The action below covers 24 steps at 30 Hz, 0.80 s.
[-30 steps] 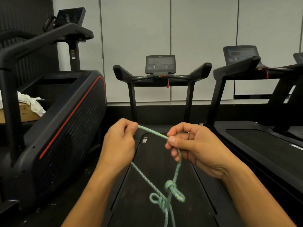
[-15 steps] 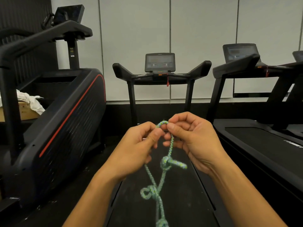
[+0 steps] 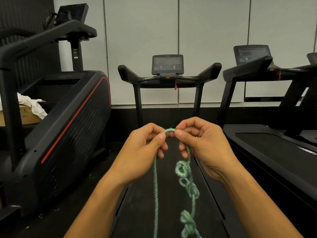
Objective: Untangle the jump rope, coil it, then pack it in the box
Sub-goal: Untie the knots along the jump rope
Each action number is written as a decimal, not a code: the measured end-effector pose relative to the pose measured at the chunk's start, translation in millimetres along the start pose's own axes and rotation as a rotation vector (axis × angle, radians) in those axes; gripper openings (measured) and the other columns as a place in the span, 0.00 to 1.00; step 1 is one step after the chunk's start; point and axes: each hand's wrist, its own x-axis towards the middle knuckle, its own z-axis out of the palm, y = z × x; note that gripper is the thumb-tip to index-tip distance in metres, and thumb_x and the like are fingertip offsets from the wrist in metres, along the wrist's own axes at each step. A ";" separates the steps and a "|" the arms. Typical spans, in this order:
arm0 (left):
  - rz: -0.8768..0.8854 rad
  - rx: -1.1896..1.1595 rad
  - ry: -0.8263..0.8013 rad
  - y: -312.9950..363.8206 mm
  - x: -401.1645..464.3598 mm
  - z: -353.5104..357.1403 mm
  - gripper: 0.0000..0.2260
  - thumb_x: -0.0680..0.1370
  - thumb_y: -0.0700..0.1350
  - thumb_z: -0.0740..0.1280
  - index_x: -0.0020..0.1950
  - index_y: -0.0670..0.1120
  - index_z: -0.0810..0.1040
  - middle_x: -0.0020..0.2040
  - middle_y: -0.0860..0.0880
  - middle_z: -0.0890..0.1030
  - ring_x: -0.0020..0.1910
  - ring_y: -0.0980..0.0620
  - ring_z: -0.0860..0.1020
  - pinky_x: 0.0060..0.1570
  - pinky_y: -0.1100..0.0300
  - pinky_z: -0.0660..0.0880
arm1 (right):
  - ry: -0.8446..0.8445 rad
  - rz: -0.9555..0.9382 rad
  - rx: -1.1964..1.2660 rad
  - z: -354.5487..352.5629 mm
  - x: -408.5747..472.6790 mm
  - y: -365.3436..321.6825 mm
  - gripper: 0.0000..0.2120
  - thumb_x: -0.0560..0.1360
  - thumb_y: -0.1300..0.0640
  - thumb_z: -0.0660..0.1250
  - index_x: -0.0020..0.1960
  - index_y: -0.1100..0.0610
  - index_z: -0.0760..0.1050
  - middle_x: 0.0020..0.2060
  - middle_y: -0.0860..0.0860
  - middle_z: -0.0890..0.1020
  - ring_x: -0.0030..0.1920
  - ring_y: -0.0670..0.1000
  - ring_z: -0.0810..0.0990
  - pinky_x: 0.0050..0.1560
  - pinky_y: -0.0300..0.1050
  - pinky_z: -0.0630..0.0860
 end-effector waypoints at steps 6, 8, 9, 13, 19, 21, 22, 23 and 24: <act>0.056 0.122 0.085 -1.9 -0.4 7.3 0.06 0.75 0.54 0.73 0.44 0.54 0.81 0.30 0.52 0.77 0.30 0.51 0.72 0.35 0.52 0.72 | -0.031 0.041 -0.035 5.6 0.1 5.2 0.05 0.73 0.67 0.72 0.47 0.66 0.78 0.33 0.60 0.80 0.29 0.51 0.76 0.27 0.41 0.74; 0.066 0.147 0.160 -2.0 0.6 6.2 0.06 0.75 0.51 0.74 0.40 0.53 0.80 0.25 0.54 0.74 0.28 0.56 0.67 0.32 0.56 0.67 | -0.104 0.100 -0.001 3.9 -1.6 3.4 0.02 0.76 0.68 0.69 0.48 0.66 0.77 0.34 0.60 0.81 0.30 0.51 0.76 0.28 0.42 0.74; 0.057 0.158 0.191 -2.0 1.1 5.5 0.06 0.75 0.49 0.74 0.39 0.52 0.80 0.24 0.56 0.72 0.28 0.58 0.66 0.31 0.57 0.66 | -0.146 0.131 0.025 2.4 -2.3 2.1 0.01 0.77 0.68 0.67 0.49 0.66 0.76 0.35 0.60 0.81 0.31 0.51 0.76 0.29 0.42 0.74; 0.033 0.143 0.269 -4.8 2.5 3.9 0.07 0.77 0.49 0.72 0.40 0.53 0.79 0.31 0.57 0.76 0.33 0.57 0.73 0.38 0.55 0.71 | -0.232 0.173 0.104 -4.9 -3.7 -3.6 0.06 0.76 0.72 0.65 0.50 0.63 0.77 0.41 0.61 0.84 0.35 0.53 0.79 0.42 0.48 0.79; -0.006 -0.043 0.280 -0.8 3.6 7.6 0.08 0.80 0.35 0.67 0.43 0.46 0.76 0.32 0.49 0.82 0.33 0.54 0.79 0.37 0.52 0.77 | -0.253 0.166 0.058 -7.6 -3.7 -3.5 0.13 0.73 0.77 0.65 0.50 0.61 0.77 0.43 0.61 0.86 0.39 0.53 0.83 0.41 0.40 0.79; 0.012 0.002 0.302 -0.2 4.1 6.7 0.11 0.79 0.33 0.68 0.42 0.48 0.78 0.34 0.50 0.81 0.33 0.54 0.78 0.38 0.53 0.76 | -0.232 0.148 0.013 -6.8 -4.1 -3.3 0.13 0.73 0.76 0.66 0.48 0.61 0.78 0.43 0.60 0.86 0.39 0.52 0.84 0.39 0.40 0.79; 0.021 0.053 0.303 0.5 4.1 6.2 0.12 0.78 0.34 0.69 0.42 0.50 0.80 0.35 0.51 0.81 0.34 0.55 0.78 0.39 0.54 0.76 | -0.205 0.121 -0.033 -6.0 -4.2 -2.8 0.13 0.72 0.76 0.67 0.48 0.60 0.78 0.43 0.60 0.87 0.40 0.51 0.85 0.41 0.42 0.80; 0.026 0.103 0.296 1.6 3.4 5.5 0.12 0.78 0.35 0.69 0.42 0.52 0.81 0.37 0.51 0.82 0.36 0.55 0.78 0.42 0.55 0.76 | -0.170 0.084 -0.089 -4.9 -4.0 -2.4 0.12 0.72 0.76 0.69 0.47 0.60 0.78 0.42 0.60 0.87 0.40 0.51 0.85 0.43 0.44 0.81; 0.024 0.148 0.280 2.9 2.2 5.1 0.11 0.77 0.37 0.70 0.42 0.53 0.82 0.38 0.52 0.83 0.38 0.56 0.79 0.44 0.56 0.76 | -0.131 0.041 -0.151 -3.5 -3.7 -2.0 0.12 0.71 0.76 0.70 0.47 0.60 0.79 0.41 0.59 0.87 0.41 0.52 0.86 0.47 0.47 0.82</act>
